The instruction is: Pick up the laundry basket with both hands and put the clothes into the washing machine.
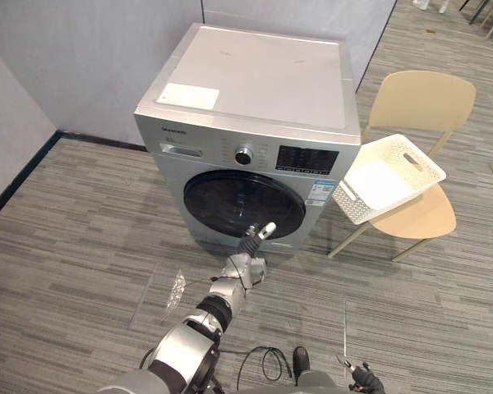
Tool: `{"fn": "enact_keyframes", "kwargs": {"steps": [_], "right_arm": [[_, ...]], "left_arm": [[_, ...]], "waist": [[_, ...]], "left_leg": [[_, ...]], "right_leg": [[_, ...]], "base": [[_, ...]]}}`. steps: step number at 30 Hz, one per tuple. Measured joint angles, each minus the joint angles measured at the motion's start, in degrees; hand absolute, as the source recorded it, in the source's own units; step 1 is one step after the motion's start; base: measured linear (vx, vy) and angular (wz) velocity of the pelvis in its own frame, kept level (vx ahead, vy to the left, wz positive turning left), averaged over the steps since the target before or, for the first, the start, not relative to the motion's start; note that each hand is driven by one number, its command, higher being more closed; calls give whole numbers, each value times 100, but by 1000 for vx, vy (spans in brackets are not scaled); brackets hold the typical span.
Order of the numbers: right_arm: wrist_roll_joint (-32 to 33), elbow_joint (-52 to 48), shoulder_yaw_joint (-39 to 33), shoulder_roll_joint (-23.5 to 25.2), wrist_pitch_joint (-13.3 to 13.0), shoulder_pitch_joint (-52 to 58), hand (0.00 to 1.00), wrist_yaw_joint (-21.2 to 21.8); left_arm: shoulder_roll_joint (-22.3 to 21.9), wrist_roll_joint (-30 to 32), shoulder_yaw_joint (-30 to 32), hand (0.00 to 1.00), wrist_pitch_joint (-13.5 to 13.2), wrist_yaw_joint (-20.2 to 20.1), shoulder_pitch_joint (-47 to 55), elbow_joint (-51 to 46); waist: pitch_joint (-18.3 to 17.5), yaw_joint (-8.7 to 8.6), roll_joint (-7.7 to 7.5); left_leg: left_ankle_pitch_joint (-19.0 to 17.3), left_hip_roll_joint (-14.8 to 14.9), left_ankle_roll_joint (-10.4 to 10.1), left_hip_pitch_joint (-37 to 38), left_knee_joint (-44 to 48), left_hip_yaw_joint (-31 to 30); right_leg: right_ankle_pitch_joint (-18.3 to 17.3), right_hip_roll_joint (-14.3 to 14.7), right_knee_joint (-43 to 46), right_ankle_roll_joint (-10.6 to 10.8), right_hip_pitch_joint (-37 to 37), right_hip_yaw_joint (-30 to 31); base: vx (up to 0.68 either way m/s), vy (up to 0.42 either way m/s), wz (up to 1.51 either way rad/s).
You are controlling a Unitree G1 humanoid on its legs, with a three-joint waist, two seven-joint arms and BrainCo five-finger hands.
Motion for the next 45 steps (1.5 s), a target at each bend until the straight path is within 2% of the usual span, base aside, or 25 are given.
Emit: {"fn": "enact_keyframes", "kwargs": {"steps": [4, 8, 11, 13, 16, 20, 24, 26, 27, 28, 29, 30, 31, 32, 33, 34, 35, 36, 37, 38, 39, 41, 43, 44, 45], "right_arm": [[-3, 28, -499, 63, 4, 49, 0, -37], [-3, 372, -620, 67, 16, -10, 0, -39], [-3, 598, -603, 80, 28, -158, 0, -31], [-2, 682, -580, 63, 26, -226, 0, -19], [-3, 689, -439, -5, -10, -368, 0, 66], [-59, 917, -193, -172, -46, -594, 0, 131], [-146, 1135, -64, -261, -31, -720, 0, 204], [-285, 1143, -62, -269, -26, -719, 0, 200], [-334, 1143, -112, -280, -8, -695, 0, 195], [-337, 1145, -115, -305, -2, -680, 0, 191], [-347, 1147, -94, -396, 6, -658, 0, 187], [-344, 1145, -87, -421, 7, -601, 0, 183], [-337, 1143, -85, -422, 18, -459, 0, 177], [-331, 1131, -79, -420, 20, -431, 0, 176], [-319, 1135, 42, -365, 2, -417, 0, 179], [-313, 1107, 139, -306, -20, -513, 0, 205], [-312, 1066, 217, -246, -8, -607, 0, 205], [-312, 1032, 245, -220, -9, -615, 0, 204], [-309, 899, 338, -154, -6, -559, 0, 202], [-300, 737, 448, -161, -7, -488, 0, 209], [-291, 659, 521, -161, -6, -475, 0, 207], [-210, 600, 583, -151, -27, -423, 0, 203], [-216, 619, 712, -169, -19, -422, 0, 204], [-223, 632, 822, -179, 7, -422, 0, 204], [-220, 639, 880, -177, 10, -427, 0, 205]], "left_arm": [[20, 28, 264, 0, -32, -59, 623, 0], [138, 539, 732, 0, 98, -201, 1507, 409], [499, 1426, 1687, 0, 283, -352, 2331, 841], [724, 1834, 2267, 0, 325, -409, 2686, 926], [967, 2220, 3083, 0, 328, -412, 3208, 924], [935, 2288, 3806, 0, 334, -425, 3667, 925], [811, 1547, 4069, 0, 316, -491, 3820, 919], [785, 1275, 4065, 0, 305, -527, 3881, 919], [783, 1161, 4051, 0, 300, -524, 3910, 902], [771, 1164, 4032, 0, 299, -519, 3907, 887], [677, 1163, 3916, 0, 294, -513, 3927, 857], [705, 1172, 3804, 0, 291, -506, 3934, 855], [795, 1252, 3432, 0, 291, -506, 3914, 771], [825, 1300, 3285, 0, 288, -505, 3894, 697], [887, 1455, 3106, 0, 247, -499, 3906, 583], [932, 1629, 3056, 0, 244, -483, 3898, 486], [935, 1803, 3056, 0, 239, -467, 3885, 397], [915, 1878, 3055, 0, 244, -463, 3850, 387], [852, 1981, 3055, 0, 246, -465, 3778, 348], [763, 1986, 3059, 0, 247, -463, 3757, 347], [738, 2032, 3059, 0, 245, -463, 3756, 348], [684, 2084, 3152, 0, 244, -431, 3718, 321], [592, 2198, 3399, 0, 243, -400, 3704, 200], [561, 2278, 3533, 0, 245, -398, 3687, 150], [528, 2313, 3584, 0, 245, -397, 3670, 136]], "waist": [[-13, -15, 39], [-18, 20, 28], [-26, 117, 13], [-30, 271, 7], [-44, 379, 8], [-63, 574, 8], [-102, 665, 0], [-129, 687, -57], [-167, 697, -119], [-167, 681, -125], [-165, 683, -22], [-178, 645, -1], [-170, 634, -13], [-164, 635, -22], [-85, 643, 75], [-11, 645, -5], [8, 639, -33], [10, 626, -34], [20, 647, -42], [25, 638, -13], [16, 620, 7], [15, 591, 30], [2, 602, 3], [-34, 621, -54], [-47, 594, -55]], "left_leg": [[-62, 5, -79, 174, -2, -102], [-93, -26, -113, 173, -2, -395], [-121, -52, -142, 170, -1, -595], [-118, -66, -137, 168, -1, -718], [-118, -142, -137, 171, 0, -984], [-139, -284, -107, 170, -1, -1323], [-207, -518, -56, 127, 0, -1762], [-278, -690, 41, 87, 29, -2010], [-489, -1027, 265, 86, 73, -2361], [-610, -1136, 384, 56, 197, -2503], [-669, -1204, 390, 19, 405, -2770], [-737, -1265, 375, 1, 575, -2950], [-941, -1384, 437, 81, 874, -3342], [-1029, -1409, 456, 122, 963, -3488], [-1210, -1379, 604, 218, 1164, -3721], [-1358, -1389, 699, 282, 1321, -3894], [-1518, -1359, 718, 348, 1476, -4051], [-1599, -1350, 736, 379, 1560, -4147], [-1744, -1344, 755, 470, 1641, -4251], [-1880, -1344, 763, 564, 1707, -4363], [-1961, -1339, 765, 601, 1757, -4437], [-2271, -1318, 712, 791, 1845, -4720], [-2580, -1307, 626, 800, 2019, -4945], [-2788, -1299, 556, 806, 2105, -5125], [-2881, -1258, 498, 821, 2121, -5235]], "right_leg": [[-68, -2, -96, -25, 266, -116], [-205, -30, -99, -61, 441, -411], [-272, -43, -105, -38, 576, -601], [-301, -43, -117, -44, 664, -711], [-365, -85, -131, -32, 868, -979], [-520, -177, -111, -61, 1109, -1310], [-776, -358, 44, 7, 1309, -1772], [-830, -460, 47, -60, 1444, -2051], [-928, -704, 114, -244, 1641, -2378], [-957, -796, 324, -311, 1686, -2460], [-948, -941, 921, -329, 1607, -2510], [-938, -1086, 1440, -344, 1524, -2506], [-627, -1420, 2901, -842, 1194, -2307], [-313, -1494, 3473, -1289, 956, -2048], [71, -1437, 4503, -1529, 482, -1292], [-338, -1206, 5207, -1178, 70, -681], [-743, -863, 5724, -930, -425, -199], [-851, -699, 5786, -844, -621, -67], [-1028, -413, 5705, -582, -1006, 222], [-1146, -160, 5231, -364, -1271, 528], [-1162, -75, 4835, -334, -1312, 636], [-1049, 74, 2729, -290, -1308, 1039], [-791, 72, 1533, -322, -1229, 1170], [-679, 81, 1271, -262, -1231, 1297], [-364, 106, 1321, -114, -1227, 1270]], "base": [[65, -26, 7], [21, -6, 38], [50, -3, 29], [62, -13, 36], [58, -6, 45], [36, 10, 48], [35, 16, 60], [113, 39, 80], [170, 79, 83], [258, 124, 100], [194, 125, 80], [311, 212, 142], [271, 199, 134], [292, 173, 137], [246, 81, 78], [288, 76, 82], [279, 74, 65], [306, 69, 74], [249, 28, 68], [284, -26, 64], [263, -113, 66], [350, -191, 66], [398, -269, 63], [427, -327, 74], [465, -388, 93]]}}
